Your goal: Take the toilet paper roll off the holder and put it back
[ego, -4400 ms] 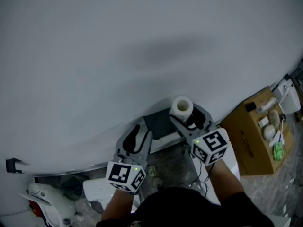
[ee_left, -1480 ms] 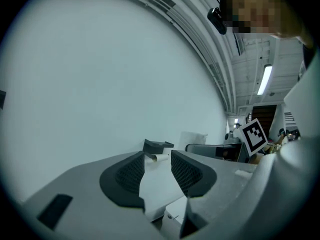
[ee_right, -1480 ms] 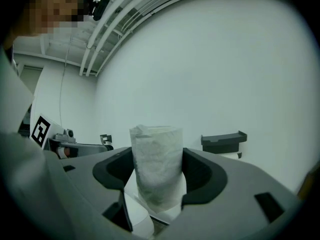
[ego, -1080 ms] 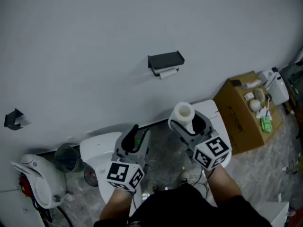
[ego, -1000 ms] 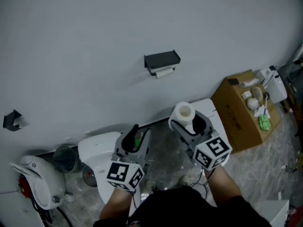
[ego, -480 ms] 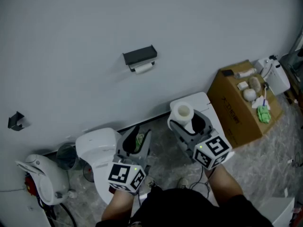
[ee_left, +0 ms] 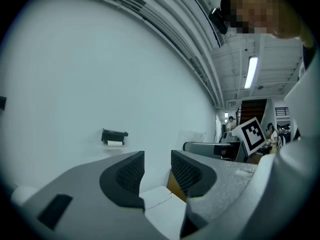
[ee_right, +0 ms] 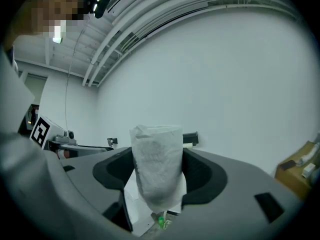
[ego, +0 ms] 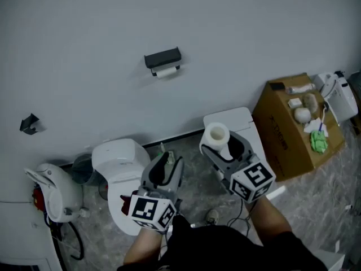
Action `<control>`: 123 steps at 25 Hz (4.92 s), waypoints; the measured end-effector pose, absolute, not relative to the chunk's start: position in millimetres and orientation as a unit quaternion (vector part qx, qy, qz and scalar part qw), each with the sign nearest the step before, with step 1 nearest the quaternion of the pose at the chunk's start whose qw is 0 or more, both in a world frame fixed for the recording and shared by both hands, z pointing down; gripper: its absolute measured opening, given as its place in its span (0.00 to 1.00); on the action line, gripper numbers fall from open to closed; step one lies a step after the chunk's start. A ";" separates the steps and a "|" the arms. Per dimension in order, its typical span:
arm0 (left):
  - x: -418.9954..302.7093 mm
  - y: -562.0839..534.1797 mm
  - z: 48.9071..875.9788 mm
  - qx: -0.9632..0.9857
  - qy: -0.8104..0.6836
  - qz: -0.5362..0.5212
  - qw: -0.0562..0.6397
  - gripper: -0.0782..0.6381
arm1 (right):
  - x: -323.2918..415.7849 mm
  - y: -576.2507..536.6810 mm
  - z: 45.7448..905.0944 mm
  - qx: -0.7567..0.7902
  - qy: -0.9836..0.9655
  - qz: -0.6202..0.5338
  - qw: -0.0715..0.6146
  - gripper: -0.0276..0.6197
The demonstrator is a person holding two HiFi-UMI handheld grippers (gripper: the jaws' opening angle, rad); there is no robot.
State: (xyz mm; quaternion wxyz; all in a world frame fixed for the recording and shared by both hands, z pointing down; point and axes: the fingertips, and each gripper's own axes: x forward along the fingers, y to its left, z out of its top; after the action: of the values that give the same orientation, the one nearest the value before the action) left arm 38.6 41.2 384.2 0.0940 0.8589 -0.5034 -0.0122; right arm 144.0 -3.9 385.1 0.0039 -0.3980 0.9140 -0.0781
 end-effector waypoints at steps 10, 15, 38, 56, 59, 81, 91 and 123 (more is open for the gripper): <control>18.6 61.6 383.0 0.841 -0.532 -0.012 0.093 0.32 | 123.8 13.9 389.1 -0.370 0.925 -0.084 -0.002 0.49; 7.5 64.0 379.5 0.842 -0.532 -0.012 0.090 0.32 | 114.6 15.9 386.5 -0.371 0.925 -0.084 0.002 0.49; -60.5 42.1 377.5 0.850 -0.516 -0.035 0.100 0.13 | 63.8 -4.1 381.6 -0.409 0.909 -0.081 -0.001 0.49; -179.3 5.6 378.0 0.870 -0.479 -0.054 0.102 0.12 | -54.0 -28.7 372.5 -0.439 0.896 -0.061 -0.009 0.49; -186.4 5.0 379.8 0.870 -0.478 -0.052 0.106 0.12 | -62.0 -30.3 374.1 -0.438 0.897 -0.061 -0.015 0.49; -90.2 -103.4 379.8 0.841 -0.532 -0.023 0.096 0.12 | 28.0 -153.4 383.3 -0.382 0.920 -0.090 0.009 0.49; -27.0 -156.9 382.0 0.815 -0.571 -0.014 0.098 0.12 | 84.6 -216.7 395.9 -0.338 0.935 -0.106 0.012 0.49; -82.8 -241.3 374.0 0.846 -0.523 -0.037 0.098 0.12 | 37.3 -290.8 382.4 -0.388 0.917 -0.094 0.004 0.49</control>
State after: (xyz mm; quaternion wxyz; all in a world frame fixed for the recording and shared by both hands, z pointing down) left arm -82.8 -241.3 374.0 0.0983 0.8457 -0.5233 -0.0372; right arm 37.3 -290.8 382.4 0.0043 -0.3884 0.9167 -0.0940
